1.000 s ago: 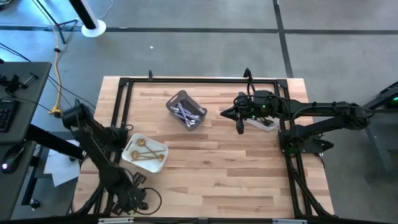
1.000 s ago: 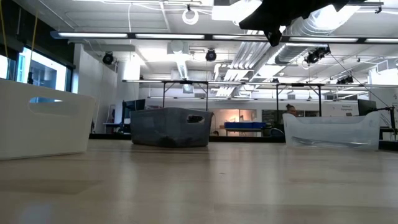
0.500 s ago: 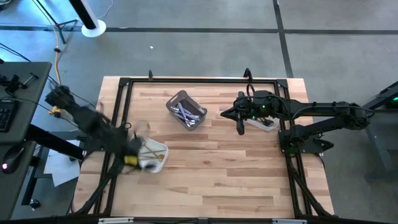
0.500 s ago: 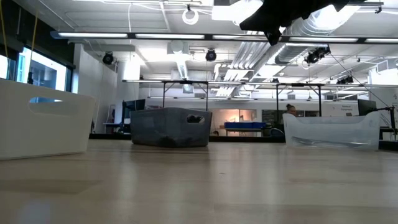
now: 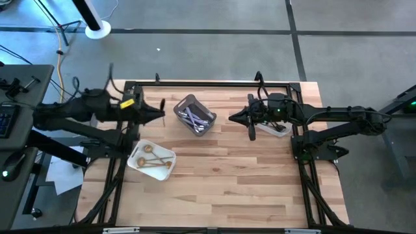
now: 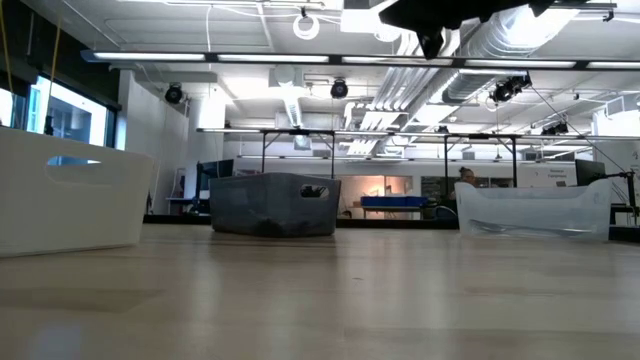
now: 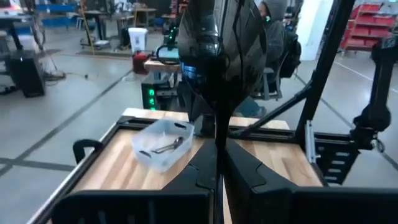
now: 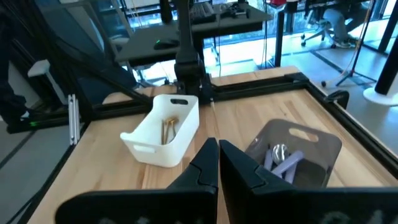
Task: Sort silverware by color (type)
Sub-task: Put the black spoon into the transparent bin
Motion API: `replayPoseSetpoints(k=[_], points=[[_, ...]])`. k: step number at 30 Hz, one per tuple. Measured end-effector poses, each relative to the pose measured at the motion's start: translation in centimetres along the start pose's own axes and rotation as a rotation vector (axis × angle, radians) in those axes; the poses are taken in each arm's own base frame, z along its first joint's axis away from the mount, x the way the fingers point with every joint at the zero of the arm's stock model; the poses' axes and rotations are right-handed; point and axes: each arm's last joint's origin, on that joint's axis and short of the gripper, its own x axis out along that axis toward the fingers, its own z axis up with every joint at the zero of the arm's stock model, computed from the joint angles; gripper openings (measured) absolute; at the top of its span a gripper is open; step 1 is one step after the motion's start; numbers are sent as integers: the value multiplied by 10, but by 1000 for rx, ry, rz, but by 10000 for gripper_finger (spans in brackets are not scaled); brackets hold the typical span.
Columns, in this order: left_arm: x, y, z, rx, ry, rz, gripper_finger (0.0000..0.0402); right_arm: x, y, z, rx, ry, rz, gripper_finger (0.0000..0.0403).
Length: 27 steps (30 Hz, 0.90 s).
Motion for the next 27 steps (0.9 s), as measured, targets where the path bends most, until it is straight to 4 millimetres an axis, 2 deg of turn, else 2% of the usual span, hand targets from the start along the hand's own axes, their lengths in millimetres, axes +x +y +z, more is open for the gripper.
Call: replayPoseSetpoints(k=[3,9,12,18,27], points=[[19,8,-17,10,-5,-19,1,0,0,1,-1,-11,1,0],[64,32,-66,-72,-98,-75,1,0,0,3,-4,-31,3,0],[82,42,-79,-107,-146,-86,1,1,0,6,-8,-68,0,0],[106,49,-91,-116,-117,-92,1,10,-1,7,41,-104,-10,0],[108,49,-90,-103,-137,-90,1,12,-1,5,41,-95,-9,0]])
